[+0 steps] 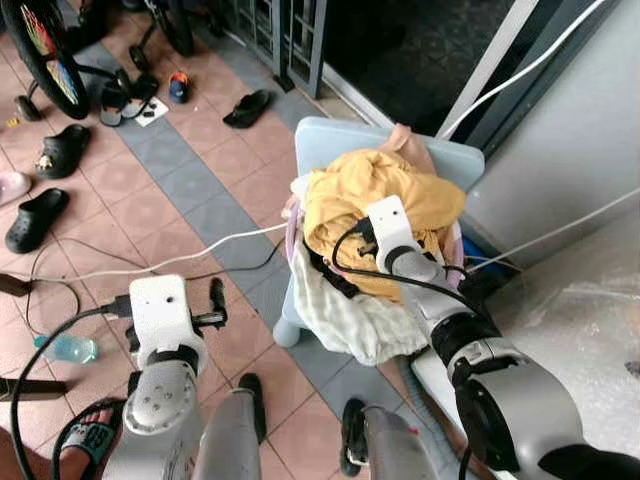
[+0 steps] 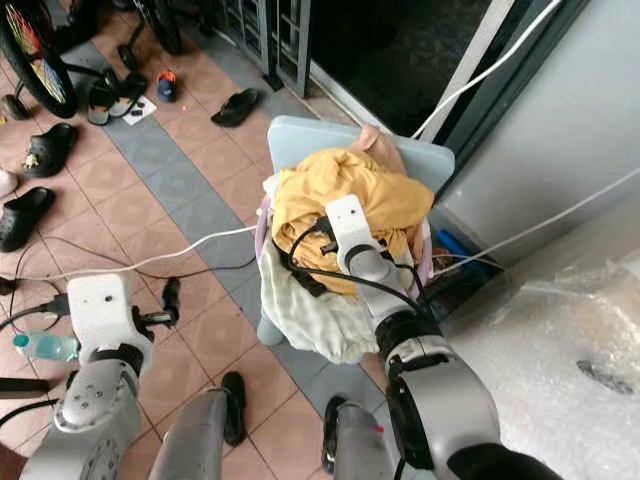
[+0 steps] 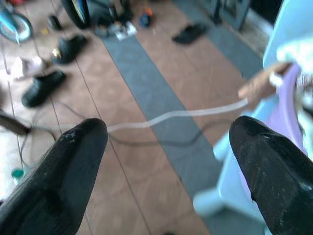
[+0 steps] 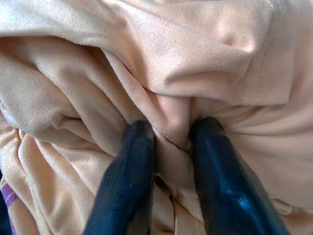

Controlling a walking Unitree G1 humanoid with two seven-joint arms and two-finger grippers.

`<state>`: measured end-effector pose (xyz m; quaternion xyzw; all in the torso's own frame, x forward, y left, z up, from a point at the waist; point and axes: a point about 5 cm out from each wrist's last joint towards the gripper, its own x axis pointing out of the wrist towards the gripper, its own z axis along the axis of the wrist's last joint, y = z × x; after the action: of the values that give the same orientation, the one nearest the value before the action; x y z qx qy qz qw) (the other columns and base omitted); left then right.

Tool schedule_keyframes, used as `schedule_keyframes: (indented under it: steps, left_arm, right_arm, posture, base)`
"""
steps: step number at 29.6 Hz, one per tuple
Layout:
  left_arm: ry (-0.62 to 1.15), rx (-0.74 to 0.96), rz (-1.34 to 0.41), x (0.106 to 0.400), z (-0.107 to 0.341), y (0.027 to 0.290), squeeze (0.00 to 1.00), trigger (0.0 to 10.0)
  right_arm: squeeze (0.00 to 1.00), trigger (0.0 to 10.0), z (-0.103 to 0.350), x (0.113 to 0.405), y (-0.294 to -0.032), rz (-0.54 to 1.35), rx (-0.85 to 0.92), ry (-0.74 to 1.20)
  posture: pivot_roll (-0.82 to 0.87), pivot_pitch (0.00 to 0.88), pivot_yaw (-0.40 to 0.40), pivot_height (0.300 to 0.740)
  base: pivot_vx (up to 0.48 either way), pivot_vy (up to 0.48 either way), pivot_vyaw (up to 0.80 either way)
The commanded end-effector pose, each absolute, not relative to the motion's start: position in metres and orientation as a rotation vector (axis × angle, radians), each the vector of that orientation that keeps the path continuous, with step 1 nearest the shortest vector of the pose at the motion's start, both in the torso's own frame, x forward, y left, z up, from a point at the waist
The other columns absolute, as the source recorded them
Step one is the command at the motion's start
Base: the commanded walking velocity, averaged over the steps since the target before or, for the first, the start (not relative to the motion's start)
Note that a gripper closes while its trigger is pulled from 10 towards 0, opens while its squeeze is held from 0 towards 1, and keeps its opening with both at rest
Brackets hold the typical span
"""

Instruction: Clothes washing

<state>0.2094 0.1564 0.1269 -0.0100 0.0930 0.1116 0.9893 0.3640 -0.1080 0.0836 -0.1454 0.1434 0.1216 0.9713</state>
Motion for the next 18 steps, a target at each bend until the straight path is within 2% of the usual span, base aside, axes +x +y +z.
schedule_keyframes:
  steps: [1, 8, 11, 18]
  left_arm:
    - [0.177, -0.026, 0.22, 0.21, 0.123, 0.157, 0.0, 10.0]
    - [0.141, 0.012, 0.261, 0.221, 0.116, 0.179, 0.0, 10.0]
    - [0.153, 0.023, 0.245, 0.222, 0.111, 0.18, 0.0, 10.0]
    - [0.16, 0.048, 0.092, 0.237, 0.099, 0.169, 0.0, 10.0]
  right_arm:
    - [0.0, 0.0, 0.067, 0.356, -0.112, 0.251, -0.279, 0.368]
    - [0.0, 0.0, 0.072, 0.359, -0.116, 0.238, -0.252, 0.344]
    - [0.0, 0.0, 0.072, 0.359, -0.116, 0.229, -0.239, 0.336]
    - [0.0, 0.0, 0.082, 0.362, -0.118, 0.208, -0.188, 0.266]
  posture:
    - [0.11, 0.231, -0.088, 0.74]
    - [0.1, 0.161, -0.08, 0.74]
    - [0.09, 0.142, -0.072, 0.74]
    - [0.06, 0.069, -0.039, 0.74]
  base:
    - [0.0, 0.0, 0.0]
    - [0.0, 0.0, 0.0]
    - [0.0, 0.0, 0.0]
    - [0.0, 0.0, 0.0]
